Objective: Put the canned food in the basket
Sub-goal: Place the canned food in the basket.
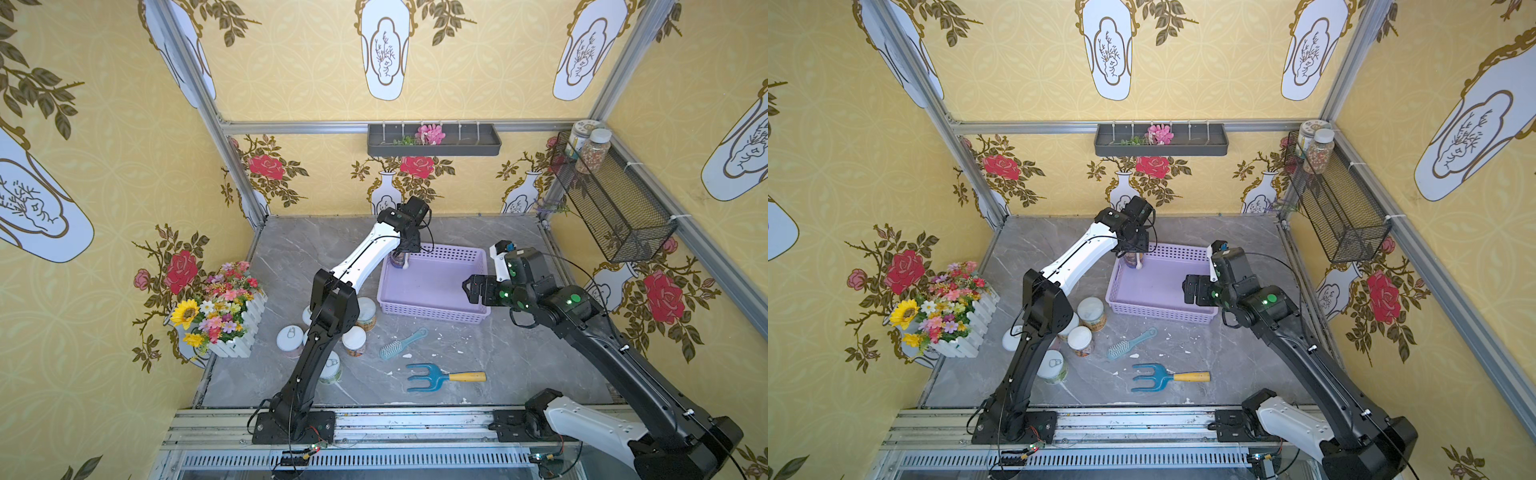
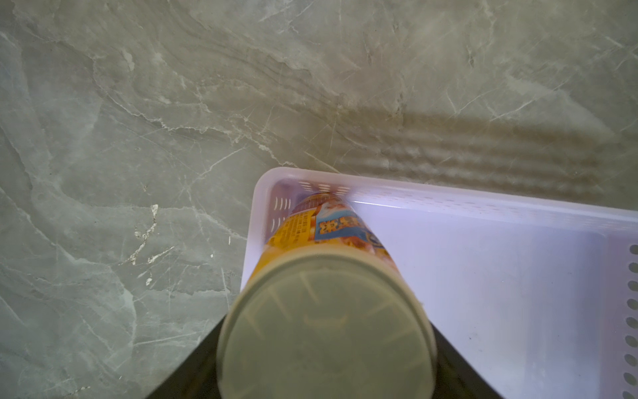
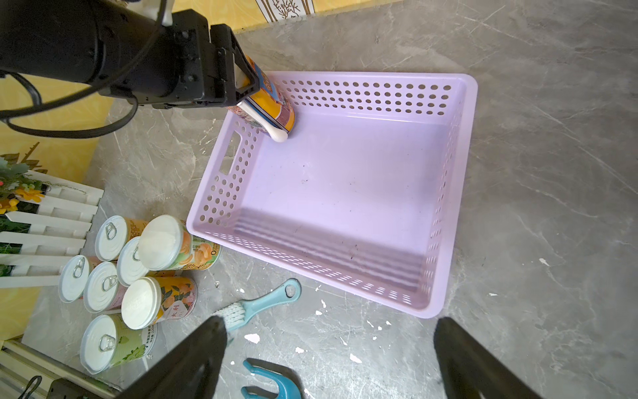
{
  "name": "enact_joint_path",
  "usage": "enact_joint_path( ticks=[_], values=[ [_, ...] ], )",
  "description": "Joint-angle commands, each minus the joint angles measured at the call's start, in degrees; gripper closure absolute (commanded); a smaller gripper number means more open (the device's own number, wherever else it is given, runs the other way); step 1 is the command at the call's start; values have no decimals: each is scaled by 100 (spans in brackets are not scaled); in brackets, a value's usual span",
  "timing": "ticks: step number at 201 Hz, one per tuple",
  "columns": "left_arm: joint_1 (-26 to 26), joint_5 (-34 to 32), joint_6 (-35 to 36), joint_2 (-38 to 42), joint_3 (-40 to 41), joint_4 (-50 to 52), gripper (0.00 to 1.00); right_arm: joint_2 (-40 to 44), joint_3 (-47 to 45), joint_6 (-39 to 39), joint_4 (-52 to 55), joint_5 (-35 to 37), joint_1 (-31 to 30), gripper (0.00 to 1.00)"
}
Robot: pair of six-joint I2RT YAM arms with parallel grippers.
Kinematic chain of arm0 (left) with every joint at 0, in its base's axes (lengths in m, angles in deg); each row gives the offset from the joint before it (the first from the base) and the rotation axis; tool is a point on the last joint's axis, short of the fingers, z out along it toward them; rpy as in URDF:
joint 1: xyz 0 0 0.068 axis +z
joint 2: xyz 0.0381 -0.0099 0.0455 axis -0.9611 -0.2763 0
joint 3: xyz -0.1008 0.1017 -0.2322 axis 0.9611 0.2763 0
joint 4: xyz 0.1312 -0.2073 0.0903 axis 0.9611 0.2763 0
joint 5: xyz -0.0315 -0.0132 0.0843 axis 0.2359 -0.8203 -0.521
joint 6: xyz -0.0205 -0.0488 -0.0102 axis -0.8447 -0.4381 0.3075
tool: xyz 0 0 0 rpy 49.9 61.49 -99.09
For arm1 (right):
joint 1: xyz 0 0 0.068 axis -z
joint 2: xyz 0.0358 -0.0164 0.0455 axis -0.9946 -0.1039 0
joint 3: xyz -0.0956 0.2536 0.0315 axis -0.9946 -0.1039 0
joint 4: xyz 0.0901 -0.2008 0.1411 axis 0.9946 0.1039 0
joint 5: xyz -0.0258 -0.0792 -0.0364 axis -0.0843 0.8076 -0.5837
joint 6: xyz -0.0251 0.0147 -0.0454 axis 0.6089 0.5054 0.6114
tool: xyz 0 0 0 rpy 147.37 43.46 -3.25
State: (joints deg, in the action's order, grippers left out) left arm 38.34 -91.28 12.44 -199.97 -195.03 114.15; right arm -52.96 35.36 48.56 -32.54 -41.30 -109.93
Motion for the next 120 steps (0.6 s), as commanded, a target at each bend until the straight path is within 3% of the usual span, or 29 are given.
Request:
enact_joint_path(
  ticks=[1,54,77,109,120],
  values=[
    [27,-200,74,-108,-52,-406,68,5,24,89,-114,15,-8,3],
    [89,-110,31,-284,-30,-464,62,4,35,112,-78,21,-4,3],
    [139,38,-42,-329,3,-445,44,31,14,111,-69,43,-19,3],
    [252,321,-178,-316,90,-406,34,83,-53,86,-61,56,-11,3],
    [266,369,-171,-287,133,-433,25,89,-60,83,-54,56,-13,3]
  ],
)
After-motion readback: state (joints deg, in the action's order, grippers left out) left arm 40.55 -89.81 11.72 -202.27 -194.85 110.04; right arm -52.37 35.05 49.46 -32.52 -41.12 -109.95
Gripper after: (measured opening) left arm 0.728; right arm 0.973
